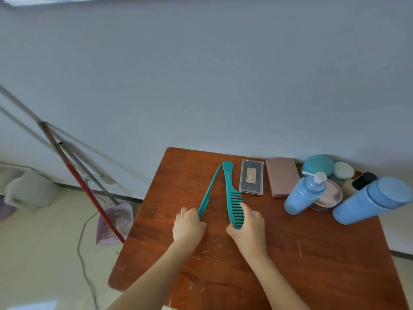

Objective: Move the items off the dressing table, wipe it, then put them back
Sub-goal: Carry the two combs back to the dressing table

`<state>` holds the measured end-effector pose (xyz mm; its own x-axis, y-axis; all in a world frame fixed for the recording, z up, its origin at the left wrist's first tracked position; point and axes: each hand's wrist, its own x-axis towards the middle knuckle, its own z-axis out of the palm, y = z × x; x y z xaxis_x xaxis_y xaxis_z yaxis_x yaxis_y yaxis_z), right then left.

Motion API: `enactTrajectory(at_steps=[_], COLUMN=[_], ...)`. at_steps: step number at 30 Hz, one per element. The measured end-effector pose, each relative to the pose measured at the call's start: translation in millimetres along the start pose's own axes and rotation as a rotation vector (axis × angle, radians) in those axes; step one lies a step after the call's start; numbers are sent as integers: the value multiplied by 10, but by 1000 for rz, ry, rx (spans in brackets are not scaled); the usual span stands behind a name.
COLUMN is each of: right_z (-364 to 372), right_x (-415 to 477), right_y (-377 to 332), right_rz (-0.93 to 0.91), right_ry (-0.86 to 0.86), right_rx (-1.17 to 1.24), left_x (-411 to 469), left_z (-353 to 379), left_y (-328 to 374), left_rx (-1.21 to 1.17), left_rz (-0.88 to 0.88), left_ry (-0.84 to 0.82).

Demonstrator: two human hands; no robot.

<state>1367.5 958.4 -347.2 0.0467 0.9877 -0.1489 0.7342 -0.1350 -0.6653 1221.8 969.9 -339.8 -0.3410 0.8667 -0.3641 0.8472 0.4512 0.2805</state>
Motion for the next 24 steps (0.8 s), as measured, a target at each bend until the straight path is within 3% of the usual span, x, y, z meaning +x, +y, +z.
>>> enactTrajectory(at_steps=[7, 16, 24], right_z=[26, 128, 32], right_x=[27, -122, -60], right_y=[-46, -9, -51], right_rz=[-2, -47, 14], right_ry=[-46, 2, -34], right_rx=[-118, -256, -70], left_x=[-28, 86, 111], left_z=[14, -88, -177], left_y=[-103, 28, -102], left_rx=[154, 39, -94], left_rz=[161, 22, -26], left_ry=[89, -26, -100])
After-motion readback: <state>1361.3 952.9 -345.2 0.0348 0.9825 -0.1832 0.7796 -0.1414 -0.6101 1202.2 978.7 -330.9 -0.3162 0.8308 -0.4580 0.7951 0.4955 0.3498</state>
